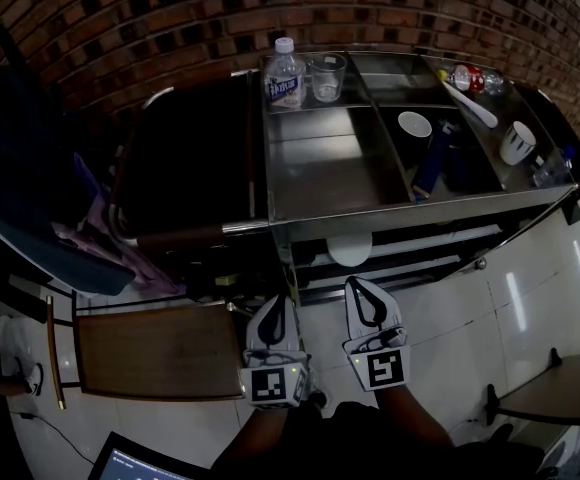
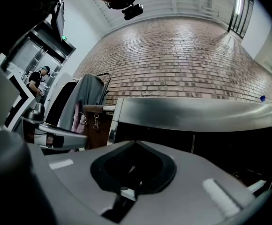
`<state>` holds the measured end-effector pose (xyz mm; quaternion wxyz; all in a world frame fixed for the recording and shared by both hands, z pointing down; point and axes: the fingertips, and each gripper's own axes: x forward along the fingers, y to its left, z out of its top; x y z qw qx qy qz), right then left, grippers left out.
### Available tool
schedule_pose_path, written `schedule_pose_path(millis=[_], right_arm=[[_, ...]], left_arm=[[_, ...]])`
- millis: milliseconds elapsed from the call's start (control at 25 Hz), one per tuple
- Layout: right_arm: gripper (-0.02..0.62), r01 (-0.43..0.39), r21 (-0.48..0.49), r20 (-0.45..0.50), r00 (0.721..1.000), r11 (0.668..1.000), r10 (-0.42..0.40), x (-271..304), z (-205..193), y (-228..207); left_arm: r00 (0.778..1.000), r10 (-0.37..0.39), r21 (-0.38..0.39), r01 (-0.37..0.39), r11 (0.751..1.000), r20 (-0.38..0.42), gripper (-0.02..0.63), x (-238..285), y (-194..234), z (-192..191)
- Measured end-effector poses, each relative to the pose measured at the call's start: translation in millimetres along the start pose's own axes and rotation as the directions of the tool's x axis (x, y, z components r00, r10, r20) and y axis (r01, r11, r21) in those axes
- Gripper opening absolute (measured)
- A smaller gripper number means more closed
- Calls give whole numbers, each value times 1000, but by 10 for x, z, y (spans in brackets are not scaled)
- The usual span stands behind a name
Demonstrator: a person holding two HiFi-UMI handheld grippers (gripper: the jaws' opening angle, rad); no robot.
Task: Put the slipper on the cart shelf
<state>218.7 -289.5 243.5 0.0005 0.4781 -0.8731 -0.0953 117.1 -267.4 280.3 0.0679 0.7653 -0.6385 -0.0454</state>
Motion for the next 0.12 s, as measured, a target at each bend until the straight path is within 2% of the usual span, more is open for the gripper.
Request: schedule_pose_path(millis=[120], right_arm=[[2, 2, 3, 0, 1000, 1000, -2, 26, -3, -14]], left_arm=[[1000, -3, 10, 3, 1000, 2, 15, 44, 6, 3]])
